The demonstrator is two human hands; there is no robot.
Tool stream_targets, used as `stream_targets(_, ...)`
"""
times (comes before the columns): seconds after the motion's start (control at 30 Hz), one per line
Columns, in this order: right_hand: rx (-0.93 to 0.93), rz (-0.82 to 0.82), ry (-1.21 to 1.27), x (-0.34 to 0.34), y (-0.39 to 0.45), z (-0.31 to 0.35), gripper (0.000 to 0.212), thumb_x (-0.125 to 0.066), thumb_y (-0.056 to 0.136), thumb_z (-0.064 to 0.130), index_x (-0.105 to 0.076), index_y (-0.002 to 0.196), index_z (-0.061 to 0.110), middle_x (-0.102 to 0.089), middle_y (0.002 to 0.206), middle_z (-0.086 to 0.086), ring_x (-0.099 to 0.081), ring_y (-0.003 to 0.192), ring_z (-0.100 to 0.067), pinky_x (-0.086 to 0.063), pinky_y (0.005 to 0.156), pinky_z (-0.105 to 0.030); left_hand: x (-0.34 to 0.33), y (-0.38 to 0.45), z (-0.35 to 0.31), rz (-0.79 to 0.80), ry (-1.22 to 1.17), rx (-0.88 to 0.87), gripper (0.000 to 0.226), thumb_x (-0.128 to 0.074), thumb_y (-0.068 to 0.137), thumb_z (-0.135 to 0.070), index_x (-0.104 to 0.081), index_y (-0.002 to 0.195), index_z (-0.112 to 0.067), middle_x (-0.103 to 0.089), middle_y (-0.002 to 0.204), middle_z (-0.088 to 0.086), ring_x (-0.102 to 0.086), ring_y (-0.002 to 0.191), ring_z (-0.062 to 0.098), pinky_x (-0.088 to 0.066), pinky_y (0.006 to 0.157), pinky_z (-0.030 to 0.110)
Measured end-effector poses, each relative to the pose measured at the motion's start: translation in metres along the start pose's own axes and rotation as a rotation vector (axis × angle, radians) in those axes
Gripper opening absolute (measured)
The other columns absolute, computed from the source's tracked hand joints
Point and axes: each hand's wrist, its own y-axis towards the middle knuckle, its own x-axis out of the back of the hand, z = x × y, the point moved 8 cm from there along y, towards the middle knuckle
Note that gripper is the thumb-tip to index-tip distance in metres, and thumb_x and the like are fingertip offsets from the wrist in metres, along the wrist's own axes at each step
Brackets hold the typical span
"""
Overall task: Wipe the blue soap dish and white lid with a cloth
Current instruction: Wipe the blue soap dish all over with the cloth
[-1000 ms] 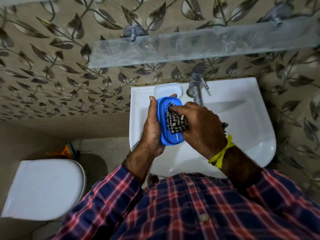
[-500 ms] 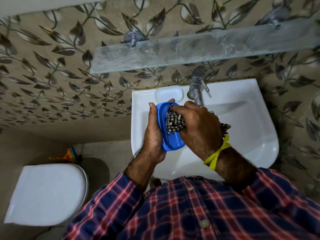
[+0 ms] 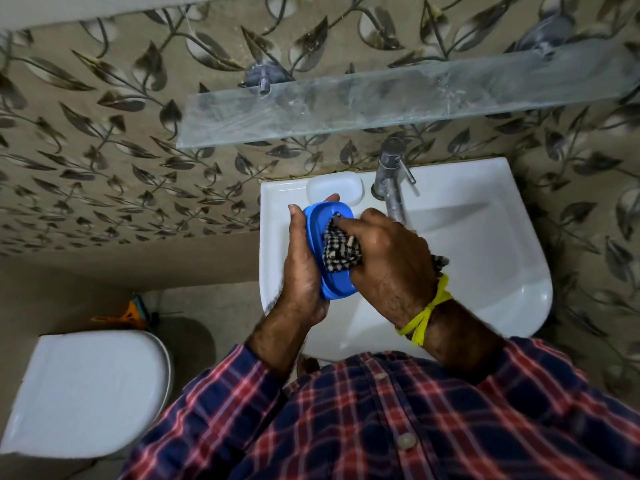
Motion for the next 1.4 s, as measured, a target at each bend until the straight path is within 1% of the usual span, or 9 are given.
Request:
stream_targets(0.13, -0.126, -0.072, 0.034, 0.008, 0.005, -0.013, 0.049, -0.067, 0.075, 0.009, -0.064, 0.122, 0.02, -0.065, 0.098, -0.005, -0.064, 0.09, -0.031, -0.053, 0.071, -0.038, -0.002, 0.001, 0.003, -0.011, 0.01, -0.009, 0.067, -0.023, 0.099, -0.067, -0.067, 0.127, -0.024, -0.076, 0.109, 0.005, -0.073, 0.098, 0.021, -0.062, 0.078, 0.038)
stream_targets(0.27, -0.001, 0.003, 0.084, 0.002, 0.0, -0.002, 0.051, -0.067, 0.071, 0.005, -0.066, 0.12, 0.018, -0.065, 0.096, -0.005, -0.064, 0.086, -0.032, -0.056, 0.068, -0.042, 0.0, 0.002, 0.0, -0.003, -0.017, -0.014, 0.069, -0.023, 0.098, -0.069, -0.064, 0.132, -0.025, -0.075, 0.108, 0.008, -0.072, 0.097, 0.024, -0.059, 0.081, 0.042)
stream_targets(0.4, -0.114, -0.023, 0.061, 0.003, -0.002, -0.016, 0.049, -0.066, 0.073, 0.009, -0.065, 0.12, 0.022, -0.064, 0.096, -0.003, -0.063, 0.089, -0.03, -0.054, 0.071, -0.04, -0.001, 0.004, 0.001, -0.006, 0.015, -0.034, 0.071, -0.021, 0.098, -0.069, -0.06, 0.137, -0.024, -0.075, 0.103, 0.005, -0.073, 0.092, 0.022, -0.062, 0.072, 0.038)
stream_targets(0.53, -0.038, 0.042, 0.093, -0.002, -0.003, -0.008, 0.052, -0.068, 0.073, 0.008, -0.065, 0.123, 0.02, -0.065, 0.1, -0.004, -0.064, 0.092, -0.03, -0.055, 0.074, -0.038, 0.001, 0.004, -0.003, -0.024, -0.011, -0.04, 0.071, -0.021, 0.098, -0.07, -0.061, 0.136, -0.025, -0.073, 0.104, 0.009, -0.07, 0.093, 0.025, -0.058, 0.077, 0.04)
stream_targets(0.7, -0.116, -0.001, 0.106, 0.003, -0.006, -0.015, 0.046, -0.069, 0.076, 0.012, -0.066, 0.121, 0.021, -0.067, 0.101, -0.003, -0.065, 0.091, -0.028, -0.056, 0.075, -0.04, 0.0, 0.003, -0.003, -0.021, 0.02, -0.068, 0.073, -0.019, 0.098, -0.07, -0.061, 0.136, -0.025, -0.074, 0.094, 0.006, -0.071, 0.084, 0.021, -0.06, 0.07, 0.037)
stream_targets(0.9, -0.071, 0.076, 0.09, -0.001, -0.013, -0.015, 0.05, -0.063, 0.077, 0.008, -0.066, 0.124, 0.025, -0.067, 0.105, -0.001, -0.064, 0.096, -0.028, -0.054, 0.08, -0.042, 0.002, 0.003, -0.013, -0.015, 0.003, -0.083, 0.076, -0.018, 0.097, -0.072, -0.06, 0.136, -0.024, -0.064, 0.105, 0.018, -0.064, 0.085, 0.024, -0.056, 0.077, 0.037)
stream_targets(1.1, 0.013, 0.068, 0.127, 0.0, -0.013, -0.004, 0.048, -0.063, 0.075, 0.008, -0.068, 0.12, 0.024, -0.067, 0.1, -0.001, -0.065, 0.09, -0.028, -0.055, 0.072, -0.041, -0.001, 0.003, -0.017, 0.003, -0.031, -0.091, 0.077, -0.021, 0.094, -0.075, -0.061, 0.135, -0.023, -0.066, 0.097, 0.015, -0.063, 0.082, 0.025, -0.056, 0.075, 0.036)
stream_targets(1.23, -0.049, 0.049, 0.109, 0.0, -0.012, -0.01, 0.05, -0.062, 0.076, 0.009, -0.066, 0.123, 0.024, -0.066, 0.1, -0.001, -0.064, 0.09, -0.028, -0.055, 0.074, -0.043, -0.002, 0.001, -0.018, 0.017, -0.004, -0.107, 0.08, -0.019, 0.093, -0.075, -0.059, 0.138, -0.022, -0.066, 0.097, 0.015, -0.063, 0.083, 0.025, -0.055, 0.077, 0.037)
stream_targets(1.4, 0.023, 0.183, 0.067, -0.004, -0.017, -0.005, 0.043, -0.06, 0.08, 0.008, -0.068, 0.117, 0.028, -0.064, 0.097, 0.001, -0.064, 0.086, -0.028, -0.051, 0.071, -0.036, 0.004, 0.002, -0.022, 0.039, 0.022, -0.095, 0.077, -0.024, 0.093, -0.075, -0.061, 0.134, -0.021, -0.067, 0.096, 0.014, -0.062, 0.083, 0.029, -0.055, 0.08, 0.04)
